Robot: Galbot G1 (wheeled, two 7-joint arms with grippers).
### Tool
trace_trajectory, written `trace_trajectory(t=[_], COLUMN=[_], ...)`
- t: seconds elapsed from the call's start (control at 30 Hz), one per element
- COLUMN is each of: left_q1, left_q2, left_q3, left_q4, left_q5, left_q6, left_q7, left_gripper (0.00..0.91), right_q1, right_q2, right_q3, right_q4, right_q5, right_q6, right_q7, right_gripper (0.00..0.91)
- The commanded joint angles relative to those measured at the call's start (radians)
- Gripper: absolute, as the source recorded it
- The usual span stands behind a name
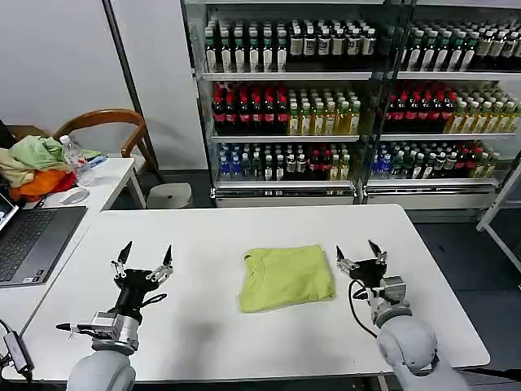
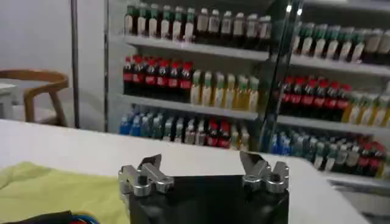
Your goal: Fold and organize the clothes.
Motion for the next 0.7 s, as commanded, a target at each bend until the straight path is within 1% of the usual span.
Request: trace_trajectory(t=[0.03, 0.1, 0.13, 0.33, 0.63, 0.7], left_q1=[-0.035, -0.036, -0.033, -0.069, -0.12, -0.127], left_q2=[0.011, 0.007, 0.006, -0.003, -0.008, -0.001], left_q3=[0.01, -0.014, -0.02, 0.007, 0.047, 0.055], left_q4=[0.046, 0.058, 0.059, 0.072, 0.109, 0.113], left_q5=[0.018, -0.012, -0.005, 0.001, 0.013, 0.012], left_q6=[-0.096, -0.139, -0.153, -0.156, -0.16, -0.155], left_q7=[0.077, 0.178, 0.199, 0.155, 0.158, 0.155], left_gripper=[0.907, 0.907, 0.907, 0.907, 0.907, 0.907], right_q1=[0.053, 0.053, 0.047, 0.015, -0.044, -0.054], right_q2=[-0.015, -0.015, -0.015, -0.01, -0.007, -0.004], right_q3=[0.056, 0.062, 0.067, 0.089, 0.118, 0.128], right_q4=[-0.049, -0.056, -0.06, -0.086, -0.066, -0.066], right_q5=[-0.073, -0.072, -0.072, -0.084, -0.09, -0.09], right_q6=[0.109, 0.12, 0.127, 0.16, 0.2, 0.224], right_q7=[-0.018, -0.02, -0.023, -0.031, -0.053, -0.062], right_gripper=[0.907, 0.907, 0.907, 0.907, 0.907, 0.907])
